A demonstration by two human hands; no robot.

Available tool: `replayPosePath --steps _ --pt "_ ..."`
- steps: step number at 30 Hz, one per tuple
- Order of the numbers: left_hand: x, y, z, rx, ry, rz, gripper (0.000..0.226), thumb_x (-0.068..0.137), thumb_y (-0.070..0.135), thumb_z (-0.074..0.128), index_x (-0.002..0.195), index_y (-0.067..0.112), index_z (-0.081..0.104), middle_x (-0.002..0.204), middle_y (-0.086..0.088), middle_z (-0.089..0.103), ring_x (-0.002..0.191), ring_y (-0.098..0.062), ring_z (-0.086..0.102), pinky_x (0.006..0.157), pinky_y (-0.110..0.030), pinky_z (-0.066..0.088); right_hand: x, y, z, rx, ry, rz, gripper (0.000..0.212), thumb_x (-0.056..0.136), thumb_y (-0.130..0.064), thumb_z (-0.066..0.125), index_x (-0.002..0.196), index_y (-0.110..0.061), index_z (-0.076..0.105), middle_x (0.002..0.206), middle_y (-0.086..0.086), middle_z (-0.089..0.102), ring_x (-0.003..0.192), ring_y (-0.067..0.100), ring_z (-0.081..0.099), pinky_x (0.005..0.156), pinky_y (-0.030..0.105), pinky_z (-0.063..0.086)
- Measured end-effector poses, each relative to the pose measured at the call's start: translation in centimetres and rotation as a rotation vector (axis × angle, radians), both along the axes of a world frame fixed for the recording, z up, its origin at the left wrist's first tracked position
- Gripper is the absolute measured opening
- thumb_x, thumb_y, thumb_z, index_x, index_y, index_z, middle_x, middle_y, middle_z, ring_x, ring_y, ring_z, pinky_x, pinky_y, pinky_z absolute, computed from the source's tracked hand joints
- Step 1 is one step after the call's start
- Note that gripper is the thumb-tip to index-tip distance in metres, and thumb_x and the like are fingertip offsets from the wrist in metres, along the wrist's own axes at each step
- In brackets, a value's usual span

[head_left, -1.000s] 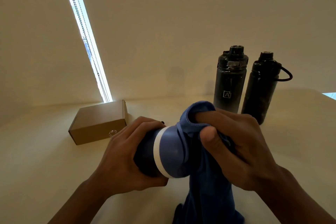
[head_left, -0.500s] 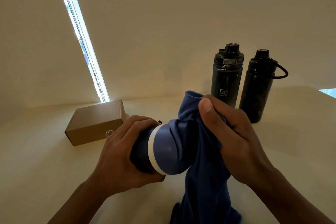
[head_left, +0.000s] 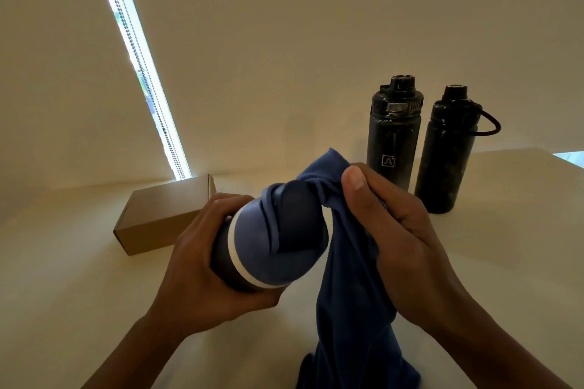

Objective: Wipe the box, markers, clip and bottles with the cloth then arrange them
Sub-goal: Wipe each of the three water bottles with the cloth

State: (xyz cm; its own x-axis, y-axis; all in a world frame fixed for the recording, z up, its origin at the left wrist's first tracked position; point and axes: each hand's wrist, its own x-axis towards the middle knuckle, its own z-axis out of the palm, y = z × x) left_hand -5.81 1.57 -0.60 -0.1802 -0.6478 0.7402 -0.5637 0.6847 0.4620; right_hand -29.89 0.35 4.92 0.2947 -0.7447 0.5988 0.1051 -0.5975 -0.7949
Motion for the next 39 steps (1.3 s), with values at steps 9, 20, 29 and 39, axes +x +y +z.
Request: replayPosePath --steps 9,20,29,39 --pt "-0.1 0.2 0.0 0.009 0.009 0.065 0.108 0.05 0.034 0.099 0.141 0.047 0.041 0.129 0.037 0.057 0.115 0.009 0.061 0.088 -0.003 0.048 0.1 0.4 -0.5 -0.091 0.008 -0.021 0.045 0.106 -0.038 0.037 0.079 -0.006 0.052 0.062 0.01 0.041 0.053 0.027 0.039 0.048 0.041 0.034" --pt "0.3 0.6 0.7 0.157 0.168 0.068 0.095 0.055 0.058 0.09 0.128 0.006 0.059 0.113 0.03 0.07 0.101 0.001 0.07 0.076 -0.01 0.056 0.4 0.8 -0.4 -0.435 0.128 -0.063 0.02 0.106 -0.039 0.036 0.089 -0.046 0.043 0.058 -0.026 0.037 0.047 -0.007 0.042 0.052 0.002 0.031" --pt "0.4 1.1 1.2 0.227 0.207 0.097 0.102 0.061 0.076 0.084 0.127 0.001 0.062 0.112 0.021 0.074 0.102 -0.006 0.073 0.079 -0.017 0.059 0.3 0.4 -0.3 -0.574 0.274 -0.047 0.015 0.107 -0.038 0.037 0.105 -0.04 0.052 0.072 -0.032 0.041 0.061 -0.014 0.048 0.061 0.003 0.038" --pt "0.8 0.9 1.5 0.217 0.243 0.018 0.12 0.048 0.059 0.099 0.147 0.019 0.044 0.13 0.004 0.067 0.111 -0.005 0.069 0.081 -0.017 0.059 0.7 -0.1 -1.2 -0.513 0.239 -0.11 0.015 0.106 -0.041 0.038 0.108 -0.039 0.053 0.067 -0.026 0.041 0.052 -0.007 0.049 0.057 0.002 0.037"
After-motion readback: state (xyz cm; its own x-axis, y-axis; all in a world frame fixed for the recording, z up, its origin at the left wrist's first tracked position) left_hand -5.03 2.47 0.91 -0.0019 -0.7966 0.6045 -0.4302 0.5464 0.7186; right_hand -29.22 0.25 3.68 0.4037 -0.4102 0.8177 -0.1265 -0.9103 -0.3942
